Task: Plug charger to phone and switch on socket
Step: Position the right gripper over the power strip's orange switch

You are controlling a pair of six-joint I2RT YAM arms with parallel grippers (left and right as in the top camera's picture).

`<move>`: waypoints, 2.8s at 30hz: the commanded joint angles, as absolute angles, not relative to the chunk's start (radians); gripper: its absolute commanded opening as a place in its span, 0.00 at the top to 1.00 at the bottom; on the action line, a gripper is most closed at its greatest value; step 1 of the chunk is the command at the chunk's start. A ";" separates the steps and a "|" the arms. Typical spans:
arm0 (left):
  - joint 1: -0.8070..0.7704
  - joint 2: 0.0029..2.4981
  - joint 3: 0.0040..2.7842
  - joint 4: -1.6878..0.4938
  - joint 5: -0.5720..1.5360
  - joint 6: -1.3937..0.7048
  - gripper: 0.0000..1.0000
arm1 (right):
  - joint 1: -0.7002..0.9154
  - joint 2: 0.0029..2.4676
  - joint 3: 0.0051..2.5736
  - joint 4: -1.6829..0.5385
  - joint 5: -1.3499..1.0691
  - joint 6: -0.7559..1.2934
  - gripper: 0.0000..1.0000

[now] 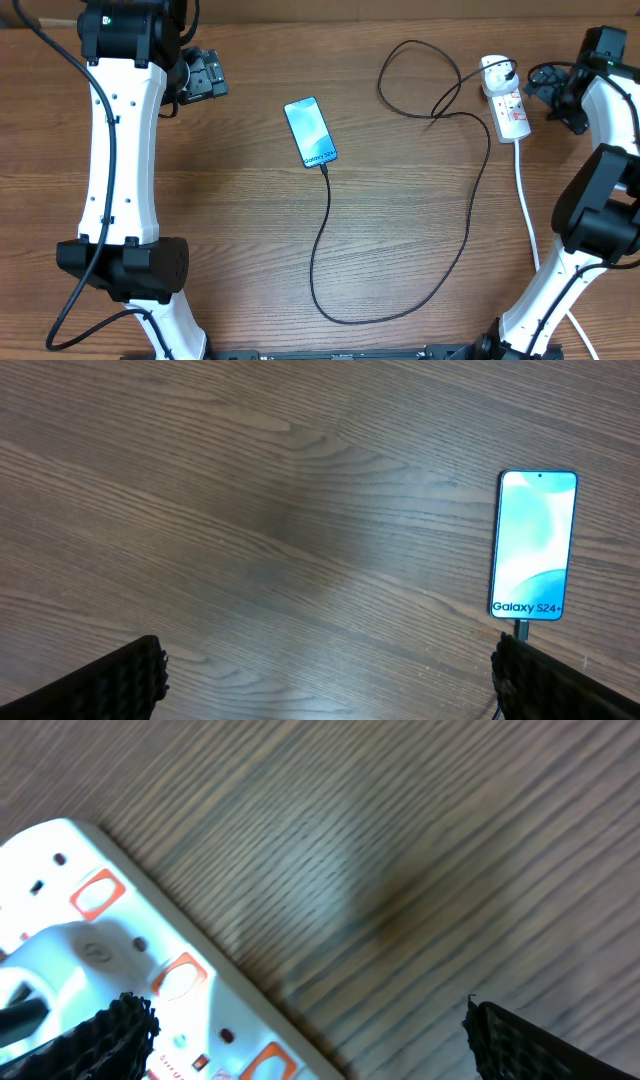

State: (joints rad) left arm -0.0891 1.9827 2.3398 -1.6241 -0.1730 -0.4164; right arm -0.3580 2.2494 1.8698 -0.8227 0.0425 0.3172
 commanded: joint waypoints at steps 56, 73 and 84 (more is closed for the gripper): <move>-0.084 1.990 2.334 -1.622 -0.183 -0.426 0.00 | -0.355 2.318 1.864 -0.767 -0.035 0.306 0.00; -0.084 1.990 2.333 -1.622 -0.183 -0.427 0.00 | -0.355 2.318 1.864 -0.777 -0.014 0.306 0.00; -0.084 1.990 2.334 -1.622 -0.183 -0.427 0.00 | -0.355 2.318 1.864 -0.780 -0.014 0.306 0.00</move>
State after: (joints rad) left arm -0.0891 1.9827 2.3398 -1.6241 -0.1730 -0.4164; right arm -0.3573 2.3016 1.8698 -0.7815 -0.0216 0.3134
